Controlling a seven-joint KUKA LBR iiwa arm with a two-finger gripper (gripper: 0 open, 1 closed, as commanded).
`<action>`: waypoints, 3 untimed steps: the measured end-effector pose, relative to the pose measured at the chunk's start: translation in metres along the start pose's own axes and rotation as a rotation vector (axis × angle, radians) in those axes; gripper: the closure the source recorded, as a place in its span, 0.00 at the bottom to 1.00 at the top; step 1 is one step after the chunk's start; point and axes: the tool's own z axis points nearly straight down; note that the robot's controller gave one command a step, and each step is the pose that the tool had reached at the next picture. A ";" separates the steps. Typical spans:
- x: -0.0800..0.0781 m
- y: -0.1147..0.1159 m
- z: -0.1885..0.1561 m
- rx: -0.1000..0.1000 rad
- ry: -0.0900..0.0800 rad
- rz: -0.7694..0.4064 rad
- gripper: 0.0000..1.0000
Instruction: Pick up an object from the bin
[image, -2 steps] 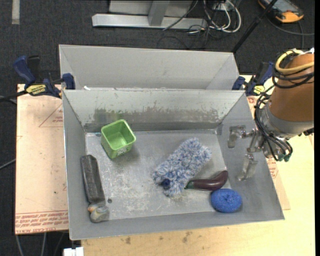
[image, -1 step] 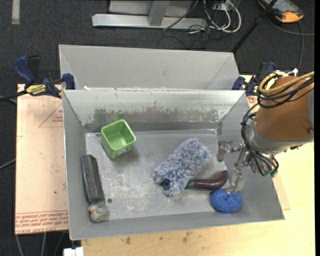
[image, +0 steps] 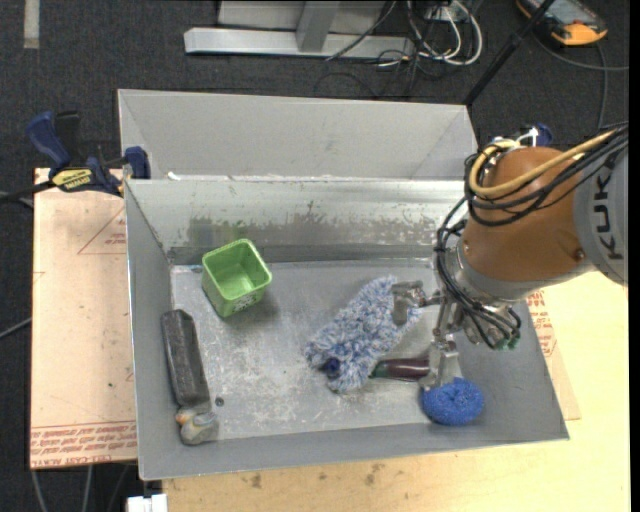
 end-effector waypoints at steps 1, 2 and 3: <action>-0.002 0.024 0.003 -0.001 -0.009 -0.067 0.00; -0.033 0.042 0.040 0.002 -0.007 -0.080 0.00; -0.046 0.047 0.061 0.000 -0.003 -0.269 1.00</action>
Offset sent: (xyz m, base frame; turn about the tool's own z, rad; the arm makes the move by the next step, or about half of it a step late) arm 0.0335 0.0595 -0.0524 -0.1008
